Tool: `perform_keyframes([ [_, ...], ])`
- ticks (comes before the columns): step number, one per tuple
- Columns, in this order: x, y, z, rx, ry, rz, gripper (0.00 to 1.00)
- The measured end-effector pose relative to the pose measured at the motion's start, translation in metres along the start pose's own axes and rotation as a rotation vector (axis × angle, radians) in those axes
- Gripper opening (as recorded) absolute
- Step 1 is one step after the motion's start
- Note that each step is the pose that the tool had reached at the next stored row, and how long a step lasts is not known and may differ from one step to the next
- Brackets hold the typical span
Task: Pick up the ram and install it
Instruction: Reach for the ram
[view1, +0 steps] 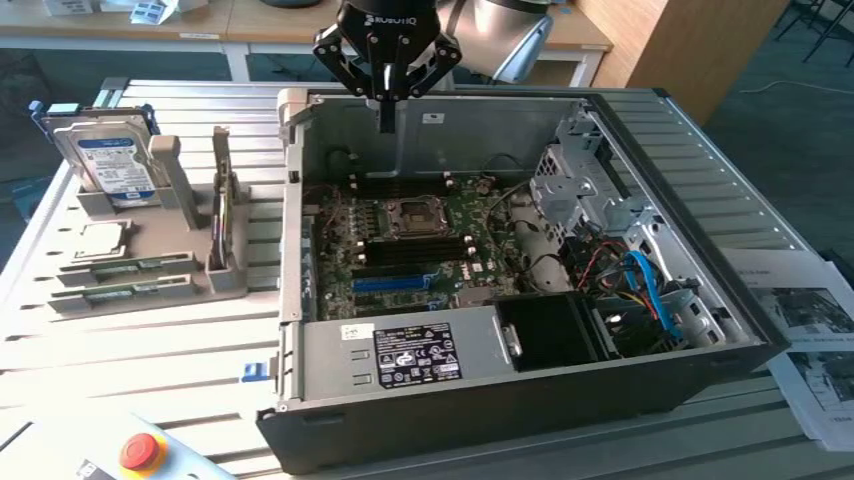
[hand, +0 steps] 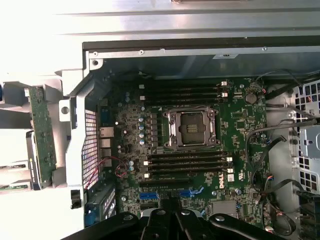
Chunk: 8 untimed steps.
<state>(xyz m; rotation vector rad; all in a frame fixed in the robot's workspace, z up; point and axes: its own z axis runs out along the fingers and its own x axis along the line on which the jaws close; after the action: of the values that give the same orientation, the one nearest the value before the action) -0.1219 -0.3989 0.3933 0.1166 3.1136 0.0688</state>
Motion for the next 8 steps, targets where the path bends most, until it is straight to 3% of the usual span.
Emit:
perform_keyframes([
  [4, 0.003, -0.0002, 0.0001, 0.0001, 0.0001, 0.000, 0.10],
  [8, 0.014, -0.0010, 0.0001, 0.0000, 0.0000, 0.000, 0.10],
])
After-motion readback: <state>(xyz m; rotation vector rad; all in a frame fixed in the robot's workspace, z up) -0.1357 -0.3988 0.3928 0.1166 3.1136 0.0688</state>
